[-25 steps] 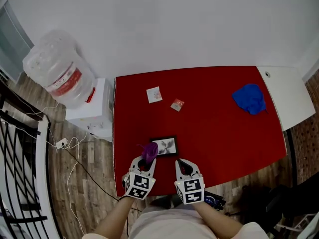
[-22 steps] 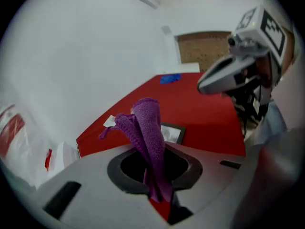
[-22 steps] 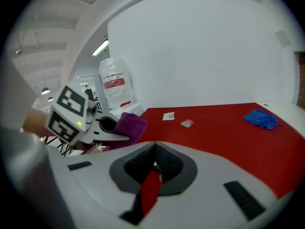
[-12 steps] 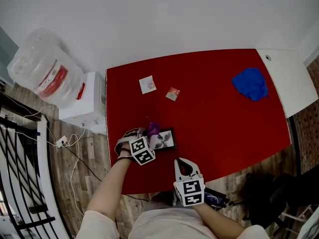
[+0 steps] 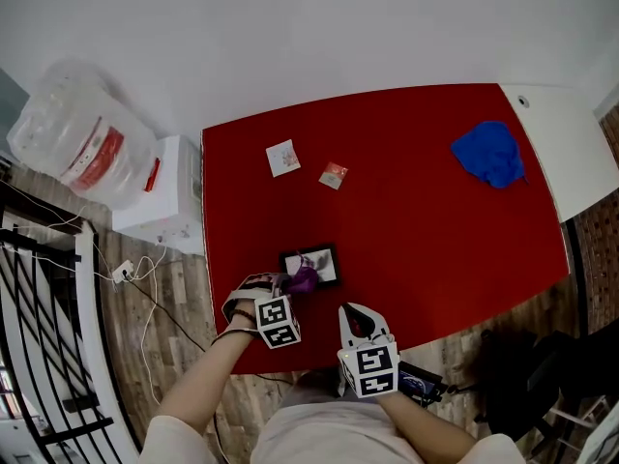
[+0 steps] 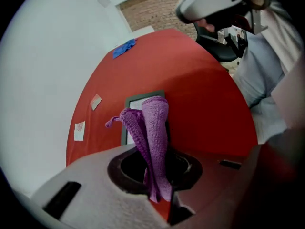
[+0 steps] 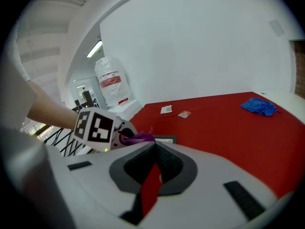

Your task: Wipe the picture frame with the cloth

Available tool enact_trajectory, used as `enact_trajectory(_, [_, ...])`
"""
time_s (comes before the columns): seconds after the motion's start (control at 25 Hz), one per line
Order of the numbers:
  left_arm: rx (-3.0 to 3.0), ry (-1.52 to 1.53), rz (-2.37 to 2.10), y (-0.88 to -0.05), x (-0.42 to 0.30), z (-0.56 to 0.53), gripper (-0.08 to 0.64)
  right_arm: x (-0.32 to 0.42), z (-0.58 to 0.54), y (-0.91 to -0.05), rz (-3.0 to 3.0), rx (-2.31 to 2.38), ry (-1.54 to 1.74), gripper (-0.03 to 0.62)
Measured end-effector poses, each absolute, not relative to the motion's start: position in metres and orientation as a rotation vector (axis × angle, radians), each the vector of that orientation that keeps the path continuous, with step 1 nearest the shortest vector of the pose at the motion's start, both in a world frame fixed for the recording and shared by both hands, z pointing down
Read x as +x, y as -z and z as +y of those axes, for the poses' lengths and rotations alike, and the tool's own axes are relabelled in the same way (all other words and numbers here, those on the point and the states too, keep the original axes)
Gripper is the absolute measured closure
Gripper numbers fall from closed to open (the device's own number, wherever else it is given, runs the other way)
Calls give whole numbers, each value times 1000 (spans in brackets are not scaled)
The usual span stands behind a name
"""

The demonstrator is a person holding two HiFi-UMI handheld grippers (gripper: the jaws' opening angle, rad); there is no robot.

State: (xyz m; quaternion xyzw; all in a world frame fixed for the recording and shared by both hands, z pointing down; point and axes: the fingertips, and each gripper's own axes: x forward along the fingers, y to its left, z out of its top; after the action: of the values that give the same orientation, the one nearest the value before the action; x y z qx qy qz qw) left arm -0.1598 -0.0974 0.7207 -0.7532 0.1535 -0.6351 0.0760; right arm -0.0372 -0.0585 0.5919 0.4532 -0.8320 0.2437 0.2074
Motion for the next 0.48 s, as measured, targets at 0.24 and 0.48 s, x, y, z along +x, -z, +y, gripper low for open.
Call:
enact_trajectory(0.24, [-2221,1949,427,-720,-157,-71,499,-40,-58,-593,-2323,1241,-681,589])
enact_trajectory(0.48, [-2237,1919,539,-702,-160,-145,499,-32,-49,-595,-2310,1245,-687,589])
